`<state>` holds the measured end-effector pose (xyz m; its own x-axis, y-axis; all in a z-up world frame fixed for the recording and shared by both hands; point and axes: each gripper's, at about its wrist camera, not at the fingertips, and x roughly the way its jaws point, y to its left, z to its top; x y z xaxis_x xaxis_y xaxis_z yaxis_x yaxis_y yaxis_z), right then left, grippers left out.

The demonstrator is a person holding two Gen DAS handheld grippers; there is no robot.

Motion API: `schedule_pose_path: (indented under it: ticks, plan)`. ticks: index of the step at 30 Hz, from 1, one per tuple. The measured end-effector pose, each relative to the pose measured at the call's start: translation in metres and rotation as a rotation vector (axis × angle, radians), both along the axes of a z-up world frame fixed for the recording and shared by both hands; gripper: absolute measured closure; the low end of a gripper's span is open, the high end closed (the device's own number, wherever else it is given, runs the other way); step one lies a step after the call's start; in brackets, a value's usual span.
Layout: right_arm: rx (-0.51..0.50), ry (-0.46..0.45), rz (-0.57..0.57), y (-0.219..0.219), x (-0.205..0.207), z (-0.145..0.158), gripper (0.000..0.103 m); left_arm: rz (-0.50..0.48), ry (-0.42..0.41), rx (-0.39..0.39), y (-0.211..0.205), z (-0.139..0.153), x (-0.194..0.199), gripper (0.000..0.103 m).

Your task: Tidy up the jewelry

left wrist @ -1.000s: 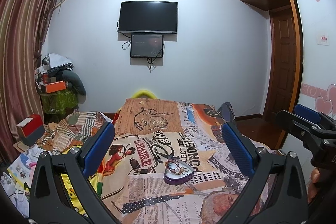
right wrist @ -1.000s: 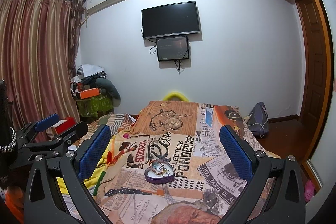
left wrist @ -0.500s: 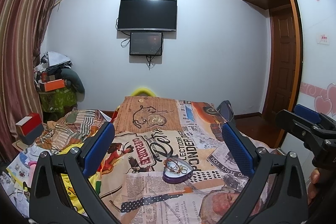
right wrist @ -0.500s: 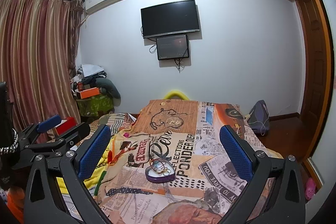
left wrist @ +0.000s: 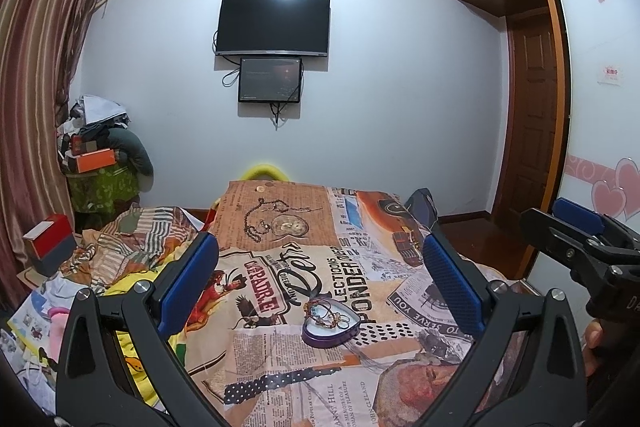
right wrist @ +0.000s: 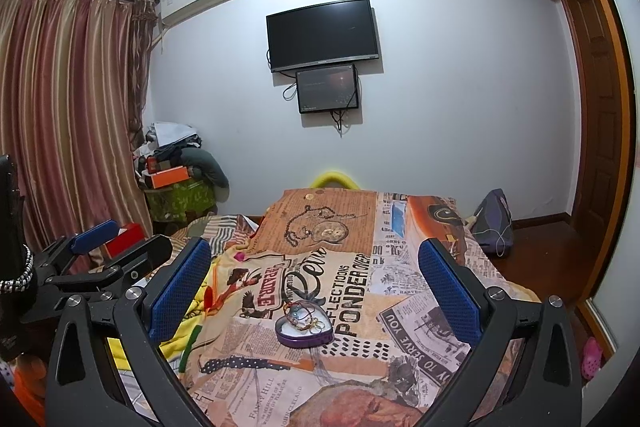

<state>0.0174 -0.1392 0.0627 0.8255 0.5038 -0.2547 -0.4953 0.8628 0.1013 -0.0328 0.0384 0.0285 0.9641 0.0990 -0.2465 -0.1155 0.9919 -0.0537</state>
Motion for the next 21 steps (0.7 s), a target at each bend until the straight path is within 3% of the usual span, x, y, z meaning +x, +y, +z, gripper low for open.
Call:
schedule_pose_path:
  ticks: [21]
  plan:
    - [-0.008, 0.040, -0.002, 0.003, 0.011, -0.009, 0.000, -0.007, 0.020, -0.014, 0.003, -0.009, 0.007, 0.001]
